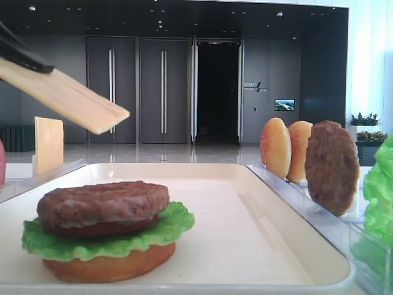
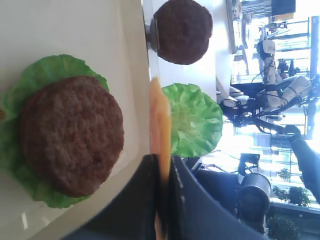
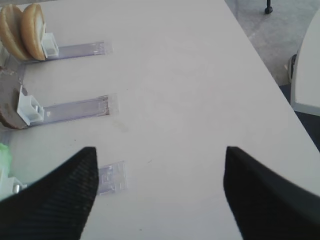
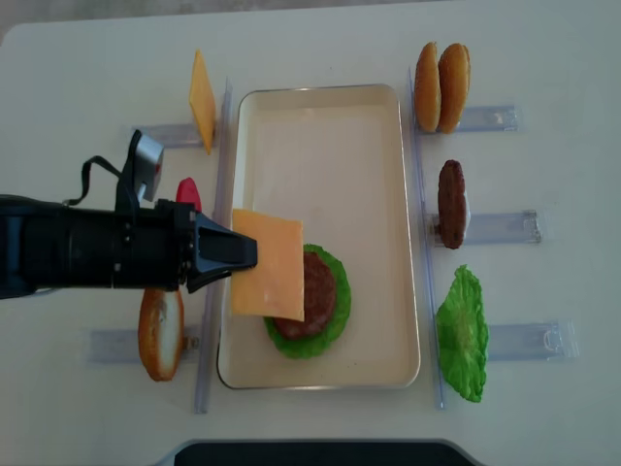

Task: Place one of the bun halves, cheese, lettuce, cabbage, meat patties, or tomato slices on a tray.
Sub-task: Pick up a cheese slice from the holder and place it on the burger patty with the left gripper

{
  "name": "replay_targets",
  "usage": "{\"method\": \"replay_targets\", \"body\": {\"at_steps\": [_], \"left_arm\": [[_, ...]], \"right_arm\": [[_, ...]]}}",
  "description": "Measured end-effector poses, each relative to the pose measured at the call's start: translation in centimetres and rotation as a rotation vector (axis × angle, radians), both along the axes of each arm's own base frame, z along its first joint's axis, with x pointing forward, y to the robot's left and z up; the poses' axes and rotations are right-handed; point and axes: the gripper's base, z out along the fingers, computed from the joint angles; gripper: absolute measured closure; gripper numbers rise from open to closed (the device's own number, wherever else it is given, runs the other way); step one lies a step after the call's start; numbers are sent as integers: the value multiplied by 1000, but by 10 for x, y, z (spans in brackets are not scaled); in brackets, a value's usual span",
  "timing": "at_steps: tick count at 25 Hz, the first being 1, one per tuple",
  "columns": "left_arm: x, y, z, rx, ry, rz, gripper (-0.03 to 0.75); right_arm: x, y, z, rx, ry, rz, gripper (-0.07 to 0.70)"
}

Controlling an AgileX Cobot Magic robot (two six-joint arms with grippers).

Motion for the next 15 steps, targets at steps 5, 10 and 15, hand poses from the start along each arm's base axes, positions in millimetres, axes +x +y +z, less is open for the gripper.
{"method": "replay_targets", "body": {"at_steps": [5, 10, 15], "left_arm": [[3, -3, -11, 23, 28, -3, 692], [4, -14, -19, 59, 31, 8, 692], [8, -16, -19, 53, 33, 57, 692]], "right_arm": [[0, 0, 0, 0, 0, 0, 104], [0, 0, 0, 0, 0, 0, 104], [0, 0, 0, 0, 0, 0, 104]]}}
